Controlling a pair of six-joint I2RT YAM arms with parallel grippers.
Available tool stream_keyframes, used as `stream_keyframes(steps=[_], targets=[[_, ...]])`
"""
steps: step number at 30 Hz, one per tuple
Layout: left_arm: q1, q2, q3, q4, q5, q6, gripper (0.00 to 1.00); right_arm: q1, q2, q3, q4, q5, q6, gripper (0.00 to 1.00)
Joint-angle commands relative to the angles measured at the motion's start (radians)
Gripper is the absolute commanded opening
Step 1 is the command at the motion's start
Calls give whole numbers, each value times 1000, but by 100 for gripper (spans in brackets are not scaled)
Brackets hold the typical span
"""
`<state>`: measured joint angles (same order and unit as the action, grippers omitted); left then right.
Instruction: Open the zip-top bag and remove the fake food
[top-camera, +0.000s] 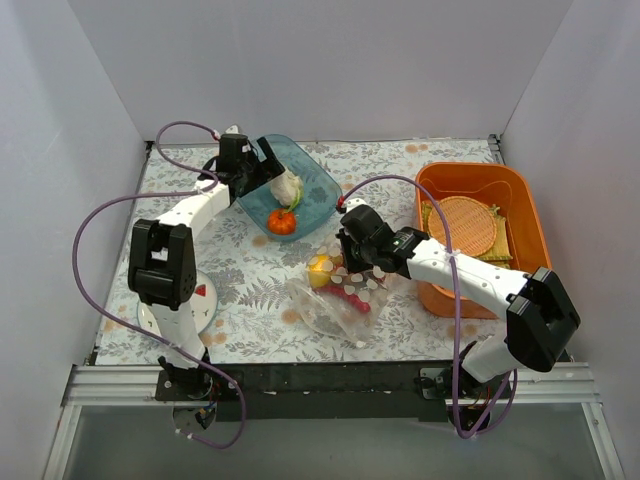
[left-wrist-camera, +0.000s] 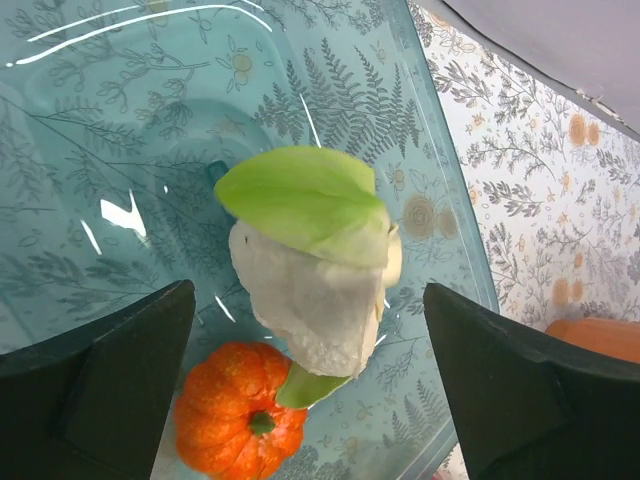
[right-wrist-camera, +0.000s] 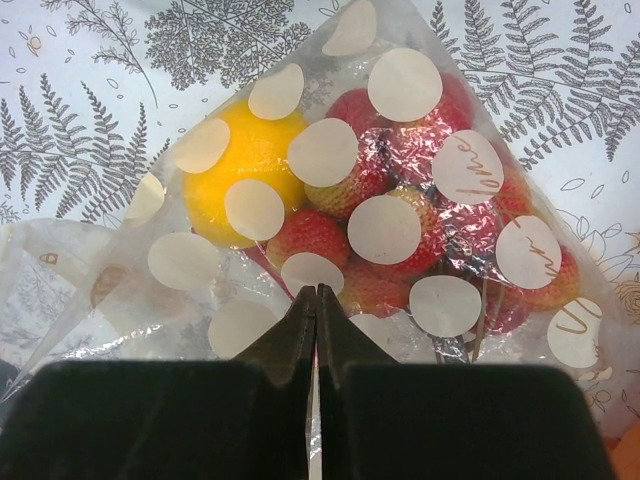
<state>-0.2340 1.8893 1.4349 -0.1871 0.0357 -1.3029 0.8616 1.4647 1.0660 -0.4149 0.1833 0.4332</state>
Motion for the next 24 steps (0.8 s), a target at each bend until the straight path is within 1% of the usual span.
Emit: stream_keyframes(steps=[1,2,3,4,6,7,9,10,11,13,14,16,17,19,20,21,23,24], targets=[[5,-163,-22,-67,-23,45,98,-1,-26,51,-16,24,-33,5],[5,-192,-42,-77,-23,45,97,1,-23,57,-22,34,-39,9],[2,-223,-71,-90,-23,27,95,1,-23,60,-36,38,-50,10],[4,-304,-141,-97,-23,15,93,-1,-24,61,-42,53,-51,11],[-7,-390,-230,-100,-20,-4,91,-1,-30,69,-58,61,-63,13],[-10,-476,-316,-115,-23,-12,88,-1,-38,69,-65,55,-65,14],[-33,-576,-401,-120,-20,-36,86,-1,-49,63,-70,59,-71,15],[-40,-670,-480,-135,-13,-45,85,-1,-55,60,-73,68,-76,16],[-72,-714,-511,-143,-7,-53,82,-1,-55,57,-74,74,-77,16],[-119,-798,-579,-176,-23,-93,79,-3,-49,48,-70,91,-86,17],[-180,-865,-631,-192,-23,-113,76,-3,-43,49,-74,97,-85,17],[-232,-930,-675,-225,-62,-174,72,-3,-20,58,-73,94,-88,17],[-273,-988,-723,-235,-59,-197,67,-3,-14,63,-71,96,-88,17],[-312,-1035,-766,-236,-37,-249,63,-3,3,71,-70,105,-88,17],[-324,-1074,-792,-241,-4,-260,60,-4,6,71,-73,110,-91,17],[-340,-1091,-803,-251,3,-272,52,-7,8,72,-81,114,-94,18],[-386,-1131,-833,-288,9,-309,46,-10,6,66,-96,130,-97,18],[-398,-1172,-844,-301,13,-324,40,-10,2,58,-105,148,-96,18]])
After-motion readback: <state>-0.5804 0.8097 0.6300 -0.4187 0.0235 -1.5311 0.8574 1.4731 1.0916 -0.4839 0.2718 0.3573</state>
